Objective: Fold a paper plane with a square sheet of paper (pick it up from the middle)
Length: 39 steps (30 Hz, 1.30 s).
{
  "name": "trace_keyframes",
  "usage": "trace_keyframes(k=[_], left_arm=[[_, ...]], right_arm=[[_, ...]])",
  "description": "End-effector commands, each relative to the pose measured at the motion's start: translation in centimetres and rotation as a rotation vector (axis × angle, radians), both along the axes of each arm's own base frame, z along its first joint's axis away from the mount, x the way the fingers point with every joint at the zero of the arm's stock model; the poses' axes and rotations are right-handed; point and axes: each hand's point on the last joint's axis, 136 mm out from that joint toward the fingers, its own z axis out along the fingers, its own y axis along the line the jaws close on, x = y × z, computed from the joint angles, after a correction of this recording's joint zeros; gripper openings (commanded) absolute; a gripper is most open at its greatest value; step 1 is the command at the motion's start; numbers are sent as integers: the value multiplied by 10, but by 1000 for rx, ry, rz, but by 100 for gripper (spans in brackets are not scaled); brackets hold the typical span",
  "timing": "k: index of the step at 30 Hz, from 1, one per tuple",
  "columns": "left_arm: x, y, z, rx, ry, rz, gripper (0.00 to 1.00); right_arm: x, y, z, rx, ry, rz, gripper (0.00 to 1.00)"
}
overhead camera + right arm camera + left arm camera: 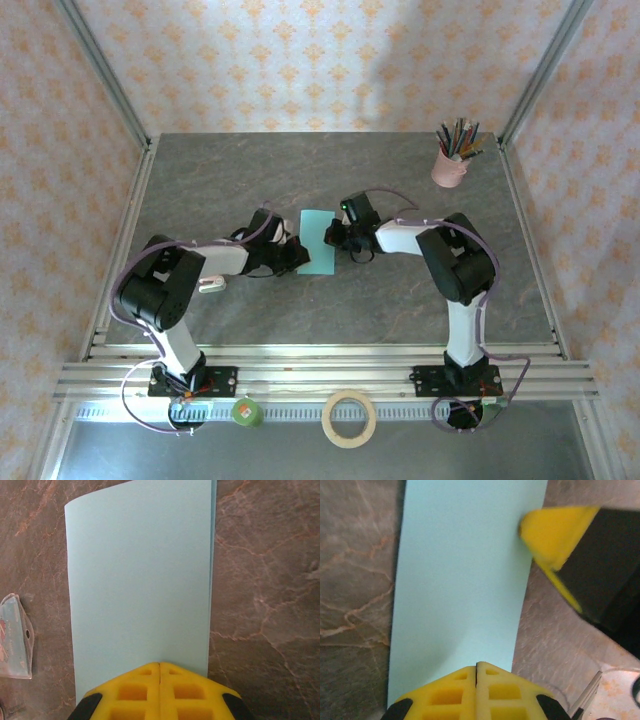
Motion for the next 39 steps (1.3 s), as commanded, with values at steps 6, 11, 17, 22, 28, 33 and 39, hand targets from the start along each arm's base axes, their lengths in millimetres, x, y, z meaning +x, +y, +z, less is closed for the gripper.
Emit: trace_keyframes(k=[6,11,17,22,28,33,39], left_arm=[[-30,26,-41,120,82,35,0],[-55,50,-52,161,128,73,0],[-38,44,-4,82,24,80,2],[-8,35,42,45,-117,71,9],[36,26,46,53,-180,95,13],[61,28,32,74,-157,132,14],[76,40,15,170,-151,155,15]], right_arm=[[-51,-43,-79,-268,235,5,0],[-50,-44,-78,-289,214,46,0],[-56,-26,-64,-222,159,208,0],[-52,2,-22,-80,58,327,0],[-25,18,40,71,-38,183,4],[-18,-15,50,86,-6,-130,14],[-49,-26,56,204,56,-210,30]])
